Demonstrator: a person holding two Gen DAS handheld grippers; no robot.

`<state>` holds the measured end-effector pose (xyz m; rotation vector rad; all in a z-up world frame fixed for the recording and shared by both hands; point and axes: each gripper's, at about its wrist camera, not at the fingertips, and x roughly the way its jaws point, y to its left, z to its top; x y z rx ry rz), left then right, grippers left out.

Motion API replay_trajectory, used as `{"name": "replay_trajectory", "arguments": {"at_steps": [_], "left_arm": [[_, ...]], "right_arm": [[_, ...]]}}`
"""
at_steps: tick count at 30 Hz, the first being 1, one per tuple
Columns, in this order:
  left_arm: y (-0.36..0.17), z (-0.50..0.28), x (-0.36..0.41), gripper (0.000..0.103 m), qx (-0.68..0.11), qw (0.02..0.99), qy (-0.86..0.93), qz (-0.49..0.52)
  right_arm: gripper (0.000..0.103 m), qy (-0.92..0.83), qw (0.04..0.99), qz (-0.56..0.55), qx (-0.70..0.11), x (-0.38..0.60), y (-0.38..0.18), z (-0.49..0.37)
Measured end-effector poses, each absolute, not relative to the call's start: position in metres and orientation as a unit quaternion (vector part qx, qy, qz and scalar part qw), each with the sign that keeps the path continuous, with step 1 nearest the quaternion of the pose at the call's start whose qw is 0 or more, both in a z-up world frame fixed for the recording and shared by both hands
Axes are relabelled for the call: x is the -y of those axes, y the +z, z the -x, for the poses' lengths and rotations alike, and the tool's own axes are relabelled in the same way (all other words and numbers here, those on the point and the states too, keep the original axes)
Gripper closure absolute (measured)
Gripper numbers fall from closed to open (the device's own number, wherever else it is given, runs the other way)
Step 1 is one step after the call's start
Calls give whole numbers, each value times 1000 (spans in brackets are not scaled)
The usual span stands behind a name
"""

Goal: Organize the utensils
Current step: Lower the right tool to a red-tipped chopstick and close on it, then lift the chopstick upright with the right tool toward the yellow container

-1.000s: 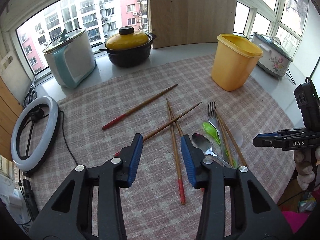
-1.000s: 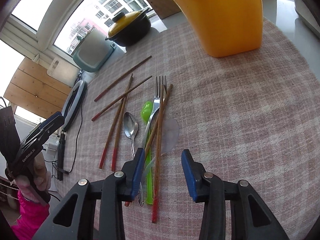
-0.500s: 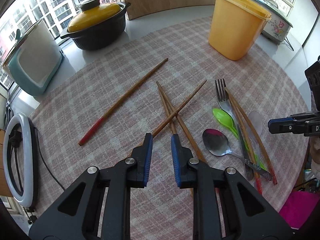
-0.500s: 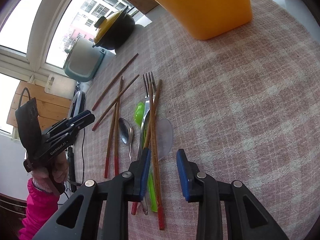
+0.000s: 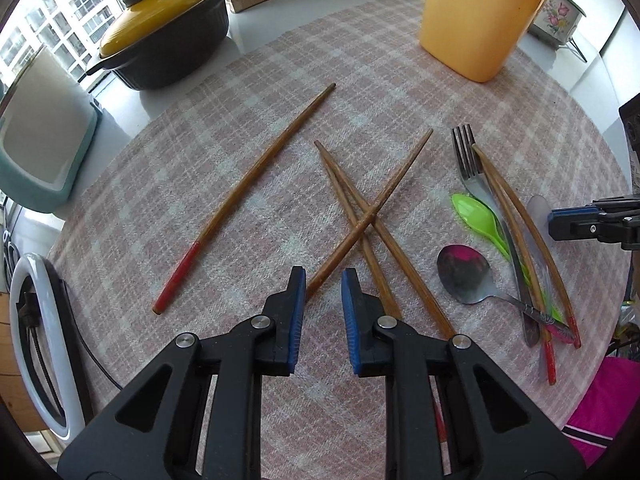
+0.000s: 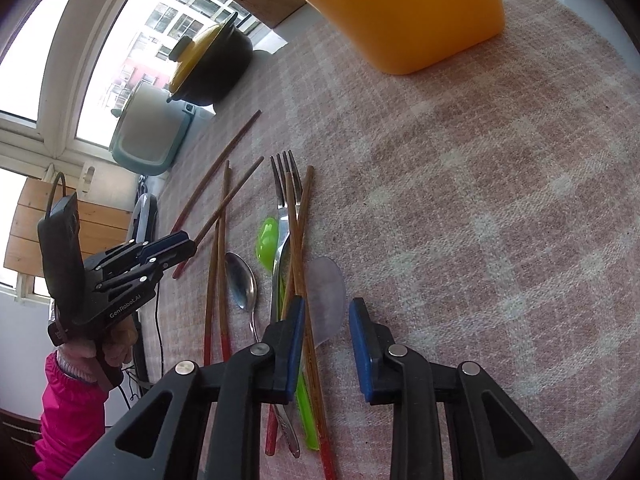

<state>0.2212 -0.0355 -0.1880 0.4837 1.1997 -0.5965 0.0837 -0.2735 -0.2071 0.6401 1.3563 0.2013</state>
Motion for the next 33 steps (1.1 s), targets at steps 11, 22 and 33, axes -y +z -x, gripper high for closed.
{"name": "replay_trajectory", "arguments": {"at_steps": [11, 22, 33], "left_arm": [[-209, -248, 51, 85, -562, 746, -273, -230], [-217, -248, 57, 98, -545, 761, -275, -219], [-217, -248, 34, 98, -545, 795, -248, -99]], "right_arm": [[79, 82, 728, -287, -617, 271, -208, -87], [101, 76, 732, -258, -626, 265, -210, -92], [102, 73, 762, -215, -606, 272, -190, -92]]}}
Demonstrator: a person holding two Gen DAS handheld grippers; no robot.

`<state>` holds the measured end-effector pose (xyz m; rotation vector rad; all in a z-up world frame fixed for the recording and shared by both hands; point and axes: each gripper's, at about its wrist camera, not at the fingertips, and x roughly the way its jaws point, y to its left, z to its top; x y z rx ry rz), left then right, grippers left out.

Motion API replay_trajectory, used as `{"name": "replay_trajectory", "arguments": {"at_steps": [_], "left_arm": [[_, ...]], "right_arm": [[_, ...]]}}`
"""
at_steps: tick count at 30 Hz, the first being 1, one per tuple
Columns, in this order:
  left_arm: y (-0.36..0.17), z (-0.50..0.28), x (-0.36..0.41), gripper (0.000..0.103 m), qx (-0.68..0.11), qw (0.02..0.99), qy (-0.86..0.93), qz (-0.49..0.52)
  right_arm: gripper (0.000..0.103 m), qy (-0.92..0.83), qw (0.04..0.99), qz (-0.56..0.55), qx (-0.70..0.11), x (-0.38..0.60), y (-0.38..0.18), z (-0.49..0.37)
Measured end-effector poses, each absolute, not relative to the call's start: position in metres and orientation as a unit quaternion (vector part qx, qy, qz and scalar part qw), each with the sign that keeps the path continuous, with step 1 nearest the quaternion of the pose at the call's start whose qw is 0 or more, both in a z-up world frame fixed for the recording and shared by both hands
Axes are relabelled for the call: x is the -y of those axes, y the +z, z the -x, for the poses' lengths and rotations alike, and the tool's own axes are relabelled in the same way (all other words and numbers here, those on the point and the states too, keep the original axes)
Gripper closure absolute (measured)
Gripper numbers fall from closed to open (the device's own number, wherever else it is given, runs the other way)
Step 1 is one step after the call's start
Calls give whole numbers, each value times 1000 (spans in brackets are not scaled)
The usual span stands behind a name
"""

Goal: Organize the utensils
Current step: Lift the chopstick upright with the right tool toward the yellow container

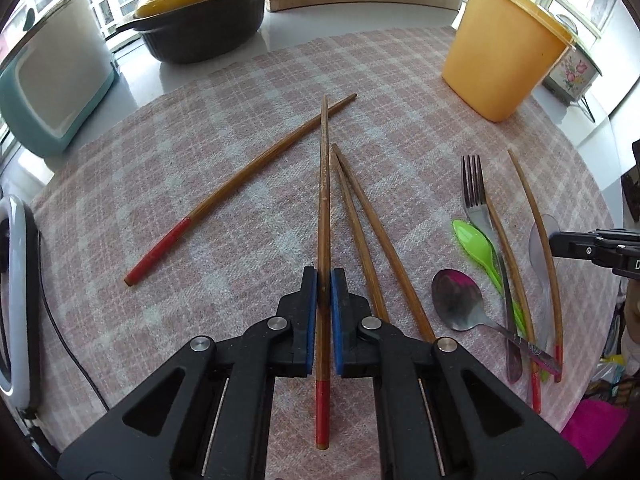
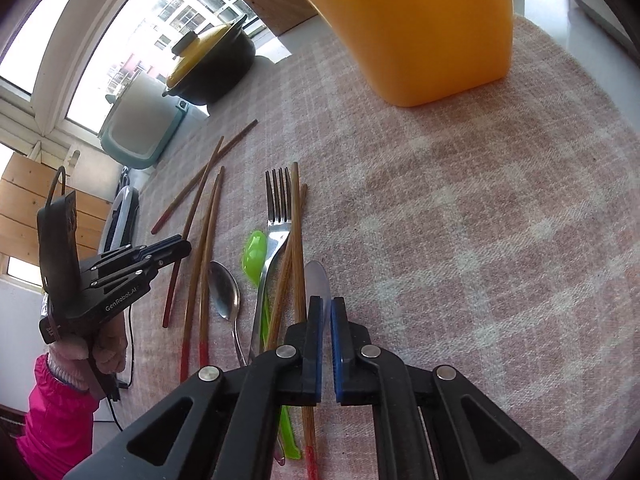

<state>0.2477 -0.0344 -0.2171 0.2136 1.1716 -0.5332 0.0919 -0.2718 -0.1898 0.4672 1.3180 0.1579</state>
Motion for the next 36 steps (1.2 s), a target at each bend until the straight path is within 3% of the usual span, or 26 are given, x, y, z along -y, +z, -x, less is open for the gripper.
{"name": "replay_trajectory", "arguments": {"at_steps": [17, 36], "left_arm": [[-157, -180, -2, 98, -477, 855, -182, 92], [-90, -157, 48, 98, -394, 887, -185, 157]], "right_arm": [[103, 107, 826, -99, -545, 281, -130, -104], [103, 173, 858, -80, -477, 308, -55, -105]]}}
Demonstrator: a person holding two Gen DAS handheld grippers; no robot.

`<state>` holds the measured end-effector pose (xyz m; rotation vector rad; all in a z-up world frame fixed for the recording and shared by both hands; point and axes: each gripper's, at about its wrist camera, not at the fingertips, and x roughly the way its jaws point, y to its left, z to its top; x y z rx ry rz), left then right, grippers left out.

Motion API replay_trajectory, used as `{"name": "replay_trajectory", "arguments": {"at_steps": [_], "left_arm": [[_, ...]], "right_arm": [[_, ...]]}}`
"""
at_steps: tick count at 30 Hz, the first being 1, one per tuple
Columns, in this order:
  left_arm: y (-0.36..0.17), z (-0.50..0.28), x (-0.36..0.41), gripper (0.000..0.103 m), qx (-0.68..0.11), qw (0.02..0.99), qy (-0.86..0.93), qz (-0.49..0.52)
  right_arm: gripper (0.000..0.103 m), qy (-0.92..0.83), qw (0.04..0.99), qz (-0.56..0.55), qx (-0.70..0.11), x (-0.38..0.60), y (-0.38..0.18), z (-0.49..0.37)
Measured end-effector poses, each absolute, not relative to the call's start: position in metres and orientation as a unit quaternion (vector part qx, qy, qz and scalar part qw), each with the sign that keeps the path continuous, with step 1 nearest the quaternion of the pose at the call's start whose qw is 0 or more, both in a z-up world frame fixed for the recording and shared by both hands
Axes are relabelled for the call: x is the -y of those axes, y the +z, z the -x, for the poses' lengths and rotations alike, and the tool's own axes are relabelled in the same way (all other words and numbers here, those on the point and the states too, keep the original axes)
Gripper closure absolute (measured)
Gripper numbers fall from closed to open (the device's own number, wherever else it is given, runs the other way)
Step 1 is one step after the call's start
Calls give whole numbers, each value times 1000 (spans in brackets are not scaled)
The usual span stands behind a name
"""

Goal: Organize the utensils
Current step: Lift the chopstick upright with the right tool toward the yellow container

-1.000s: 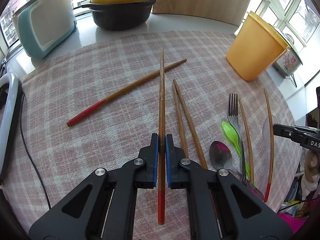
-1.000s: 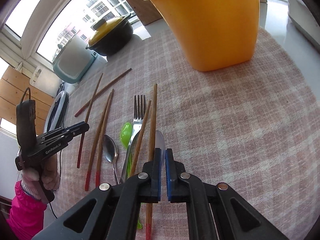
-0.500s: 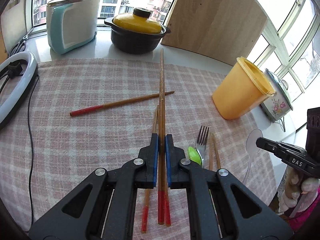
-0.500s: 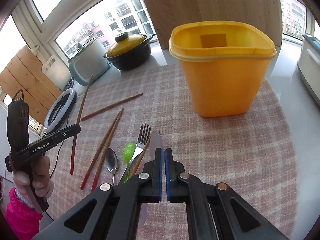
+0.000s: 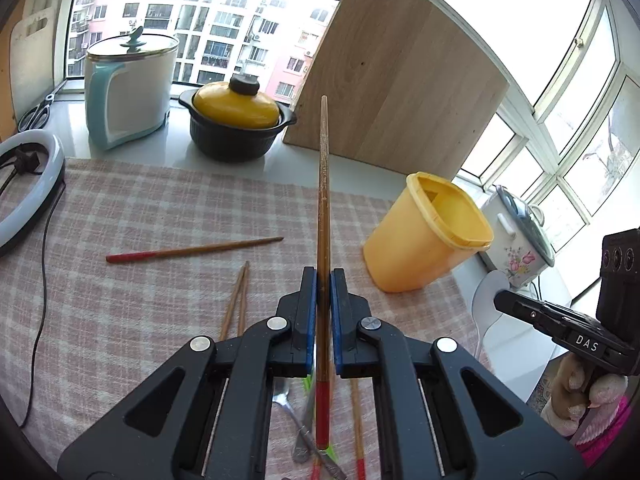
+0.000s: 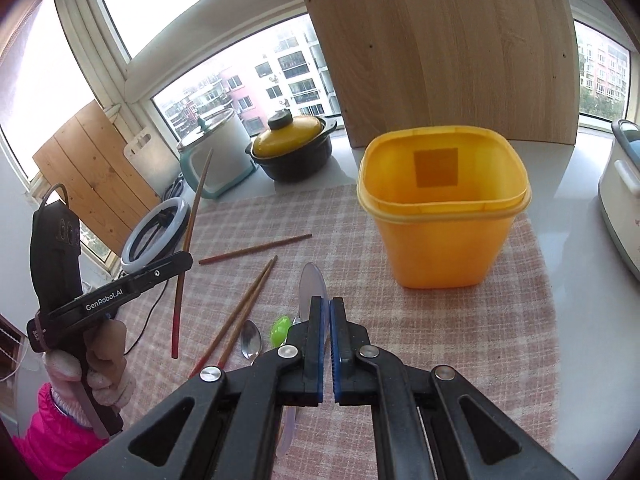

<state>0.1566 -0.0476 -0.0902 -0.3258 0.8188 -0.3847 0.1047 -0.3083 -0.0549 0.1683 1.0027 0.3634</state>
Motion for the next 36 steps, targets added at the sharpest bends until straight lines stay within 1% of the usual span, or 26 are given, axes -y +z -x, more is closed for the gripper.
{"name": "replay_trajectory", "arguments": {"at_steps": [8, 22, 31, 36], "left_arm": [[-63, -175, 92, 98, -361, 894, -199, 174], [-39, -227, 163, 98, -329, 904, -208, 180], [-37, -258, 193, 98, -314, 909, -204, 182], [-45, -271, 201, 98, -319, 910, -198, 178]], "right_arm": [[103, 175, 874, -92, -443, 351, -20, -117], [103, 155, 902, -97, -391, 398, 14, -169], [103, 129, 909, -105, -381, 406, 9, -205], [103, 126, 909, -120, -379, 410, 7, -218]]}}
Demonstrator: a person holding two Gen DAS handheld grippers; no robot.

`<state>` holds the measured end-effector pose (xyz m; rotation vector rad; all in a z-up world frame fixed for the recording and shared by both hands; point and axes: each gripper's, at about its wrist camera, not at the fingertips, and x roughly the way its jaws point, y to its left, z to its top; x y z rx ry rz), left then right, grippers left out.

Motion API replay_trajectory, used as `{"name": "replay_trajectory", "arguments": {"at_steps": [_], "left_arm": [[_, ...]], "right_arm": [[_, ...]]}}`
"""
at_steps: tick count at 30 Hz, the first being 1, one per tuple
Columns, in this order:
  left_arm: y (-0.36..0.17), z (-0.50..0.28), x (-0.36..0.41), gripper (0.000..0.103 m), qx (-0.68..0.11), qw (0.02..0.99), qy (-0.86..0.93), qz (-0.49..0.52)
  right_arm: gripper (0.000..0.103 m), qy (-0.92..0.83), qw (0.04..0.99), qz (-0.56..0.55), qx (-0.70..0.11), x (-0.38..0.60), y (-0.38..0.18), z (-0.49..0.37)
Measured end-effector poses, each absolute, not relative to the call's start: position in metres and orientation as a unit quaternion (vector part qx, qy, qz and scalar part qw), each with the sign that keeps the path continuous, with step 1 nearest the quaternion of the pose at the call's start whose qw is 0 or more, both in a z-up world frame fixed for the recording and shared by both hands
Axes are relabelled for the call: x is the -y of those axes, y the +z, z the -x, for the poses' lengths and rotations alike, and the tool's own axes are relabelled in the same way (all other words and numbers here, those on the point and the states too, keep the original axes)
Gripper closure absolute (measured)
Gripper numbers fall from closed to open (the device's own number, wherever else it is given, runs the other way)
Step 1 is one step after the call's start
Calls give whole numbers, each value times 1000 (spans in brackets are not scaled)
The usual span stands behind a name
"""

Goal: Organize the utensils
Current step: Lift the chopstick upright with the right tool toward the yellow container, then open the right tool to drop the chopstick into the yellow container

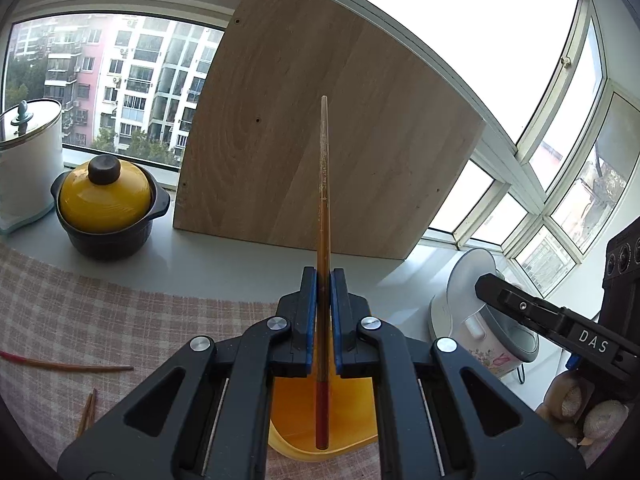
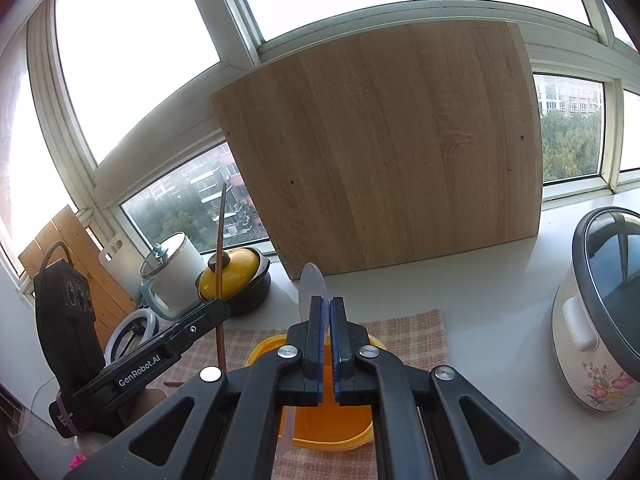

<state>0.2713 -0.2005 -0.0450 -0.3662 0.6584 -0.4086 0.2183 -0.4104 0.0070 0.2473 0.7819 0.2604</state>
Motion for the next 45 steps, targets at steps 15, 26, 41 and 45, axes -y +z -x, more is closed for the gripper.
{"name": "replay_trajectory", "arguments": {"at_steps": [15, 26, 41, 45], "left_arm": [[-69, -285, 210, 98, -331, 911, -184, 162], [-76, -271, 203, 98, -341, 910, -179, 154], [-71, -241, 200, 69, -349, 907, -205, 114], [-67, -228, 195, 65, -340, 914, -201, 94]], "right_arm": [[103, 108, 911, -86, -389, 403, -21, -245], [103, 109, 900, -90, -413, 404, -41, -238], [68, 112, 896, -98, -418, 405, -47, -217], [65, 109, 898, -101, -415, 407, -44, -208]]}}
